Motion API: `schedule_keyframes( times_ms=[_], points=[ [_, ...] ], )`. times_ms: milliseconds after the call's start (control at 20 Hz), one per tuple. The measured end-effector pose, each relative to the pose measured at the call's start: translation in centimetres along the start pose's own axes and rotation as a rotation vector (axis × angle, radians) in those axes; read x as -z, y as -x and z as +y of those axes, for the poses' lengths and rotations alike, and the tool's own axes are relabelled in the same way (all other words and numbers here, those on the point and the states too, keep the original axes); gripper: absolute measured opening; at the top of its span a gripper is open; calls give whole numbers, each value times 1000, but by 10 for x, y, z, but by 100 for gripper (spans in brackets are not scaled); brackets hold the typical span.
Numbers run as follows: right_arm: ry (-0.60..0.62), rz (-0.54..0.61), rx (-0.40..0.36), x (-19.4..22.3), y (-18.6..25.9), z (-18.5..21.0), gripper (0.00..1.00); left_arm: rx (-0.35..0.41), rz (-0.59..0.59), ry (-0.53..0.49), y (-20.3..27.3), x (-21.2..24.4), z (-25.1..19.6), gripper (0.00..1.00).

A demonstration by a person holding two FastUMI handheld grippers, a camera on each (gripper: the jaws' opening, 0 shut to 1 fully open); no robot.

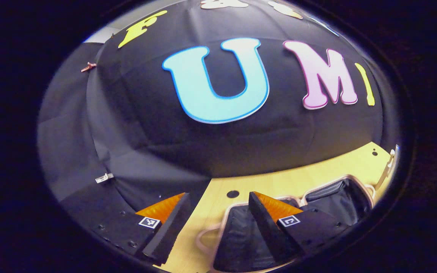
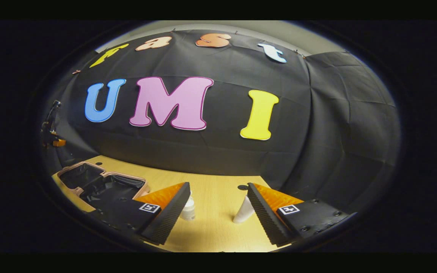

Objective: First open the suitcase, pack the skin care products into it, and then close the suitcase.

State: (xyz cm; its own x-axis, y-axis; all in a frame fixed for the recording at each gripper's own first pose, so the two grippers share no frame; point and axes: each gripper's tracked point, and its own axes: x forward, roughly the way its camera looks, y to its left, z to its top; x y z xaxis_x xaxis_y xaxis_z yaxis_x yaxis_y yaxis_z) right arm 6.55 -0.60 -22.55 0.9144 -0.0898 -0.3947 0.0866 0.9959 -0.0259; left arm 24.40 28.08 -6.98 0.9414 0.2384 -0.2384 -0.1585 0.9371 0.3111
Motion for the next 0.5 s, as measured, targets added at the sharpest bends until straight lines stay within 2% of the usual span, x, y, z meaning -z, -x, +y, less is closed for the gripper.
schedule_keyframes(
  times_ms=[150,250,400,500],
  points=[
    [-14,-9,14,-2,-5,-15,96,96,-69,77,35,-33,-82,97],
    [-17,-10,22,2,-7,-26,96,129,-109,99,58,-39,-126,98],
    [-12,5,24,15,-8,-38,97,214,-148,135,86,-33,-210,98],
    [-22,26,20,29,-8,-44,96,308,-152,98,97,-22,-280,98]
  ],
)
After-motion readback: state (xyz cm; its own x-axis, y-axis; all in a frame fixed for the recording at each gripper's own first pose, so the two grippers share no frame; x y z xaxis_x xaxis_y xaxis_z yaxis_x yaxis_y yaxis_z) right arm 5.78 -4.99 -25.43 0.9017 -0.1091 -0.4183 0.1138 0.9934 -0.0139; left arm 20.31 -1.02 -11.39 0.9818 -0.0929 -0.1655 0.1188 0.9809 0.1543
